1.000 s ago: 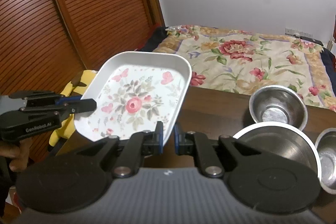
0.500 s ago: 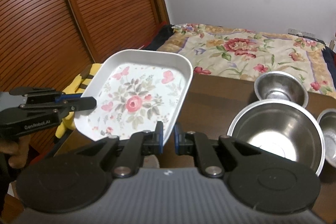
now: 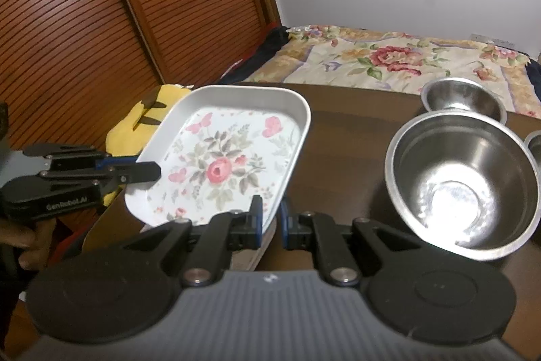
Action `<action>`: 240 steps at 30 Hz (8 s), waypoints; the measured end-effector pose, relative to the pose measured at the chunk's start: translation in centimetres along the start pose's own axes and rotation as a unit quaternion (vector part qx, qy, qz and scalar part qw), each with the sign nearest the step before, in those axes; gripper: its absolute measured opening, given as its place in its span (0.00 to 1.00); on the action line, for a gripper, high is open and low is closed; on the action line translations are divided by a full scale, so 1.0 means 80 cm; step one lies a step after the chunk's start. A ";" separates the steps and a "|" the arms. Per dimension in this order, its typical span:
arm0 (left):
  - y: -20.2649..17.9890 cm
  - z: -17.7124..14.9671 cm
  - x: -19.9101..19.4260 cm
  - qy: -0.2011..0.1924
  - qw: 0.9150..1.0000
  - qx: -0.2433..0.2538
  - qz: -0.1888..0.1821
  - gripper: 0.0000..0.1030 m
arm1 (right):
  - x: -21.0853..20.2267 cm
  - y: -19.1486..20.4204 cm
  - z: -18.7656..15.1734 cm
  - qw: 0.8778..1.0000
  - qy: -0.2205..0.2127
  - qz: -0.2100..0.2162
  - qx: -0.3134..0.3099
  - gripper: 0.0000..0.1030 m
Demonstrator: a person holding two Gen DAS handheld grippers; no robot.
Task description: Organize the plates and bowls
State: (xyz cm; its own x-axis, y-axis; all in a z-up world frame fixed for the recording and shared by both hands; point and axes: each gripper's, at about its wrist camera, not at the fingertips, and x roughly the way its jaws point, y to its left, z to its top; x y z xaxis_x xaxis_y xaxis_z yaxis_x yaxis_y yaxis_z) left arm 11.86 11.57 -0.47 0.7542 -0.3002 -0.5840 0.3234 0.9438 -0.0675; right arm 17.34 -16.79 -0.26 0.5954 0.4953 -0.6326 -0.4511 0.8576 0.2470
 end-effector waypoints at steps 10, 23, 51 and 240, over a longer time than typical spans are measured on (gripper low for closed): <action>0.000 -0.020 -0.011 0.008 1.000 -0.009 0.001 0.13 | -0.001 0.008 -0.026 1.000 0.001 0.013 0.011 0.12; 0.006 -0.040 -0.013 0.021 1.000 -0.018 0.012 0.13 | 0.001 0.013 -0.041 0.999 -0.006 0.025 0.021 0.12; 0.016 -0.066 0.005 0.026 0.999 -0.029 0.035 0.13 | 0.003 0.030 -0.076 0.997 -0.077 -0.002 0.029 0.14; -0.140 -0.011 0.073 -0.014 0.998 0.010 -0.056 0.54 | -0.124 -0.120 -0.127 0.963 -0.200 -0.124 0.130 0.60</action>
State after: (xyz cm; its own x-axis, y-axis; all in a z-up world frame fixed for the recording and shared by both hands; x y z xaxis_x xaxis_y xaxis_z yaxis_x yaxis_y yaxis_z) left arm 12.13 -0.66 -3.89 0.7281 -0.4084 -0.5505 0.4181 0.9010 -0.1154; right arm 8.99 -31.31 -3.82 0.8954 0.2404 -0.3749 -0.1120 0.9363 0.3329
